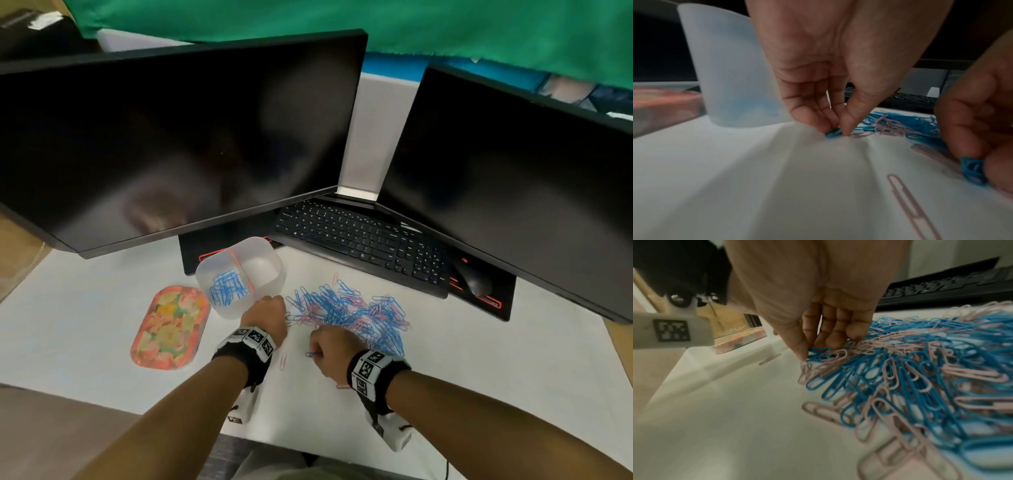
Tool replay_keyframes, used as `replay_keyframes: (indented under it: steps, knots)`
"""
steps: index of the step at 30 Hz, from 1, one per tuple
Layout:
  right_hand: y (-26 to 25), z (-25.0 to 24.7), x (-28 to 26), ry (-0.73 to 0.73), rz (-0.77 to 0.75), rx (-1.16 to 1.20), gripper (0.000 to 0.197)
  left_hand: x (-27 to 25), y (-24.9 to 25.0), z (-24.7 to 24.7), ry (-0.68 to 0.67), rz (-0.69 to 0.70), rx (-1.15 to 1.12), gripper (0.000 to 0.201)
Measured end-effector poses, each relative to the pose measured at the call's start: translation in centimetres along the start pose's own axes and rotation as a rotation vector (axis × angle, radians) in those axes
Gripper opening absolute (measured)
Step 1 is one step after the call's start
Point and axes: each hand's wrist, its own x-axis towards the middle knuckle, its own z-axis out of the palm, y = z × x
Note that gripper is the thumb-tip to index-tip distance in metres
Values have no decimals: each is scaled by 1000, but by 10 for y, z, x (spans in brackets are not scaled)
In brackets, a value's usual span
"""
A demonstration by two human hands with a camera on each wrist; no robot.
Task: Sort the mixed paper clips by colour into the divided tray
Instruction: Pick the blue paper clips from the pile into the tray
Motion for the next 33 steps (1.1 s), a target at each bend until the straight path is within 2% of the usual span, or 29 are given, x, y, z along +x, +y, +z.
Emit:
replay_keyframes:
  steps: [6,10,12,17,21,26,30,33]
  knots:
    - [10,-15,0,57,143,384,8,-3,-13,7,7,-36,-160,27]
    - [17,-31,0,81,180,509,1,-5,-16,9,25,-54,-257,22]
    - [21,-35,1,97,193,557,7,-7,-15,7,46,-57,-318,21]
    - [25,-44,-2,62,232,694,3,-10,-8,3,47,-46,-496,24]
    - [28,-49,-3,44,292,840,8,-9,-4,2,20,-54,-584,31]
    - [35,-49,-3,74,340,1065,18,-9,-1,1,9,-147,-837,23]
    - [36,-50,-6,75,392,1151,24,-6,-1,3,31,-155,-791,15]
    - [36,-48,-5,63,407,1039,15,-6,0,4,51,-150,-724,8]
